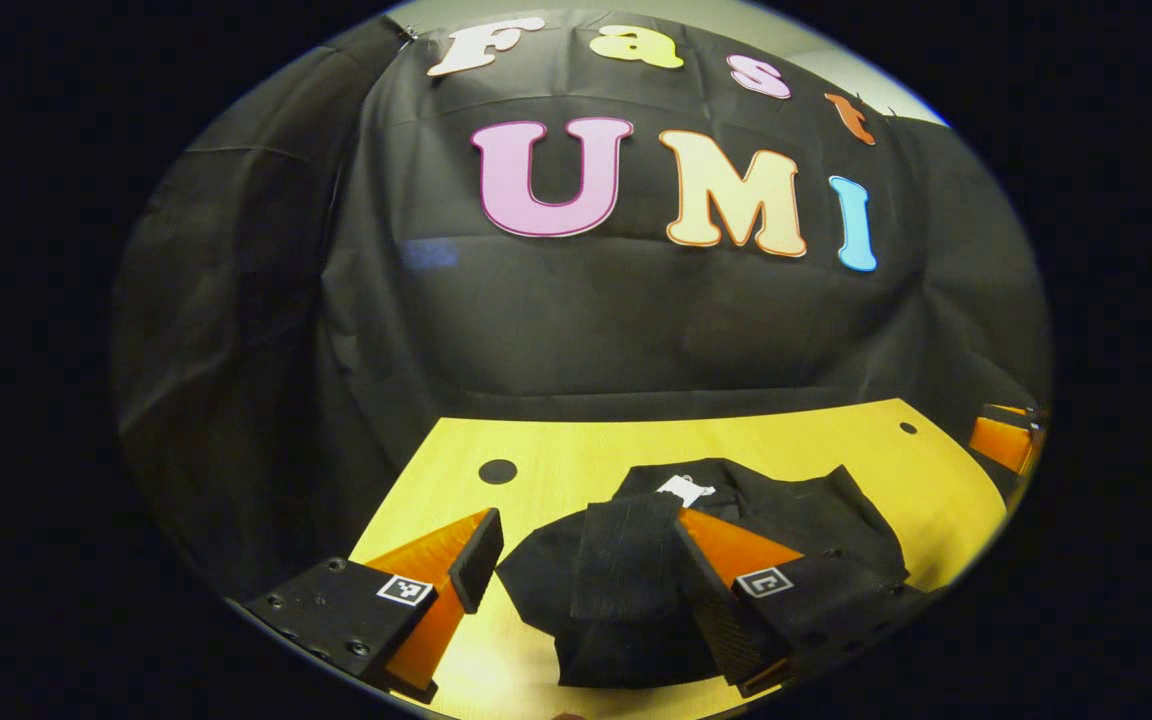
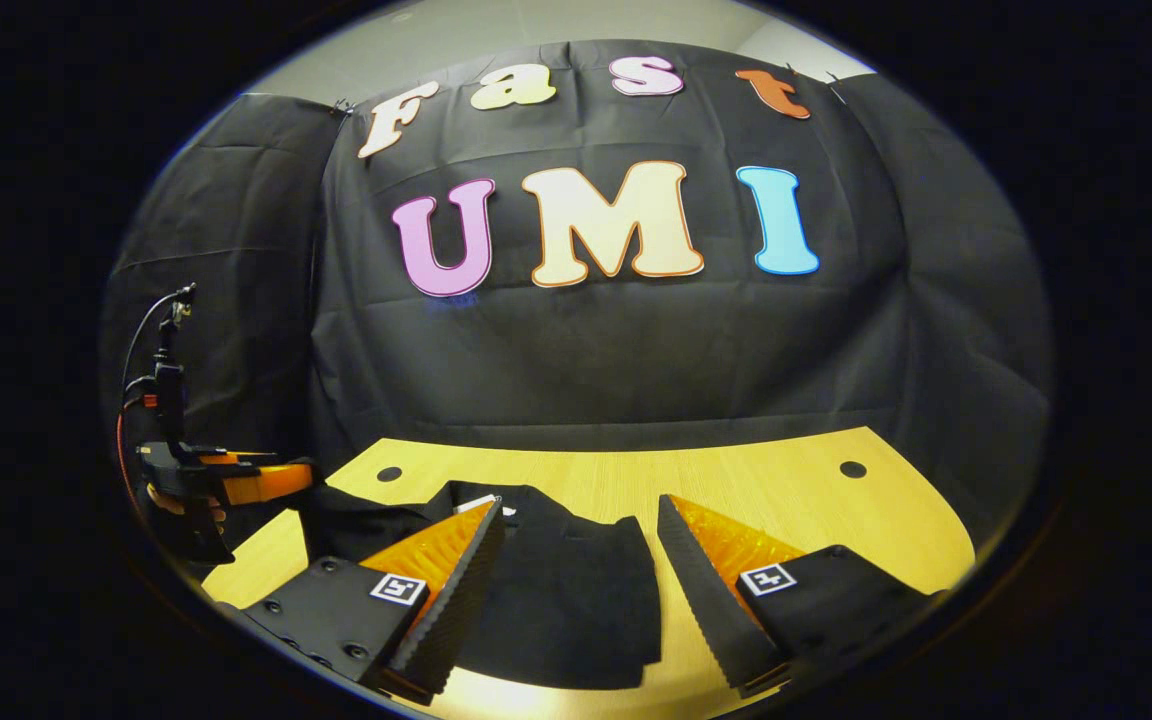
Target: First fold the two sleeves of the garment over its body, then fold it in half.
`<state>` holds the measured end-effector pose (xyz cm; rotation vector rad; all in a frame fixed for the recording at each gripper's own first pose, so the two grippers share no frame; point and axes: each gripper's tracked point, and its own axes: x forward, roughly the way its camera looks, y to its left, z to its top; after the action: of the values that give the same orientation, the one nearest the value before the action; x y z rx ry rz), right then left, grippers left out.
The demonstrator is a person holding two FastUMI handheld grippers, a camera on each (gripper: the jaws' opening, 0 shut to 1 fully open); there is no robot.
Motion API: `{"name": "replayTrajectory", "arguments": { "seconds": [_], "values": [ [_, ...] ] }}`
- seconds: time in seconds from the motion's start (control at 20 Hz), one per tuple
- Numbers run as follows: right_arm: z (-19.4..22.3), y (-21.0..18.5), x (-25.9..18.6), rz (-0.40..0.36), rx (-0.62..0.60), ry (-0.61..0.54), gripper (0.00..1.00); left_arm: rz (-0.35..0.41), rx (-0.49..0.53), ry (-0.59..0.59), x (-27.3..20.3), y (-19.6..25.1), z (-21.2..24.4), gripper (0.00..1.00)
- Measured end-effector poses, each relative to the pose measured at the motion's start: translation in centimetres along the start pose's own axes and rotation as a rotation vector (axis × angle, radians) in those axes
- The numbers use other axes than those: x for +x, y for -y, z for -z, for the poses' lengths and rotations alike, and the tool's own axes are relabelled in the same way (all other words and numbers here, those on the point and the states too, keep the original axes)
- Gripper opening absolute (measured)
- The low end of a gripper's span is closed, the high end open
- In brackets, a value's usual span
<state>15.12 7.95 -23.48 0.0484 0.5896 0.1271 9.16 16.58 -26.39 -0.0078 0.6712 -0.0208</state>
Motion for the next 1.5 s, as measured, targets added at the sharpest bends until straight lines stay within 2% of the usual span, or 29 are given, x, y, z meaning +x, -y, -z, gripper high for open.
{"name": "replayTrajectory", "arguments": {
  "seconds": [0.15, 0.25, 0.35, 0.45, 0.55, 0.6, 0.9, 0.95, 1.0, 1.25, 1.3, 1.35, 1.4, 1.5],
  "values": [
    [-0.1, 0.0, 0.1, 0.003, 0.003, 0.000, 0.98, 0.018, -0.023, -0.001, -0.5, 0.1, 0.2, 0.94],
    [0.0, -0.2, -0.2, 0.004, -0.002, -0.001, 0.98, 0.029, -0.025, -0.001, -0.4, 0.2, 0.3, 0.86],
    [0.0, -0.4, -0.4, 0.004, -0.014, 0.001, 0.98, 0.032, -0.025, -0.015, -0.2, 0.1, 0.8, 0.86],
    [0.2, -0.7, -0.7, 0.005, -0.023, 0.001, 0.98, 0.095, -0.042, -0.066, -0.4, 1.7, 1.9, 0.94],
    [0.0, -0.9, -0.9, 0.004, -0.021, 0.005, 0.98, 0.120, -0.067, -0.063, -0.7, 2.4, 1.8, 0.94],
    [-0.3, -1.4, -1.3, -0.002, -0.015, 0.018, 0.98, 0.083, -0.059, -0.026, -1.5, 1.7, 0.6, 0.94],
    [-1.3, -2.2, -4.8, -0.020, -0.014, 0.078, 0.98, 0.008, -0.022, 0.079, -6.4, 1.1, -2.0, 0.94],
    [-1.5, -2.3, -6.2, -0.028, -0.022, 0.098, 0.93, 0.003, -0.019, 0.094, -7.5, 1.4, -2.3, 0.94],
    [-1.8, -2.4, -7.3, -0.031, -0.027, 0.120, 1.00, -0.006, -0.016, 0.111, -8.9, 1.6, -2.6, 0.94],
    [-2.1, -2.6, -14.8, -0.057, -0.027, 0.229, 0.97, -0.071, 0.024, 0.240, -17.3, 2.9, -4.4, 0.93],
    [-2.0, -2.6, -15.9, -0.062, -0.026, 0.240, 1.00, -0.075, 0.024, 0.256, -18.6, 3.2, -4.5, 0.93],
    [-1.8, -2.7, -16.9, -0.070, -0.023, 0.250, 0.93, -0.076, 0.024, 0.270, -19.7, 3.5, -4.7, 0.93],
    [-1.7, -2.9, -17.9, -0.078, -0.020, 0.257, 0.97, -0.078, 0.025, 0.285, -21.1, 4.0, -4.8, 0.93],
    [-0.9, -2.8, -21.1, -0.092, -0.020, 0.274, 0.93, -0.088, 0.025, 0.307, -24.1, 4.9, -4.8, 0.93]
  ]
}}
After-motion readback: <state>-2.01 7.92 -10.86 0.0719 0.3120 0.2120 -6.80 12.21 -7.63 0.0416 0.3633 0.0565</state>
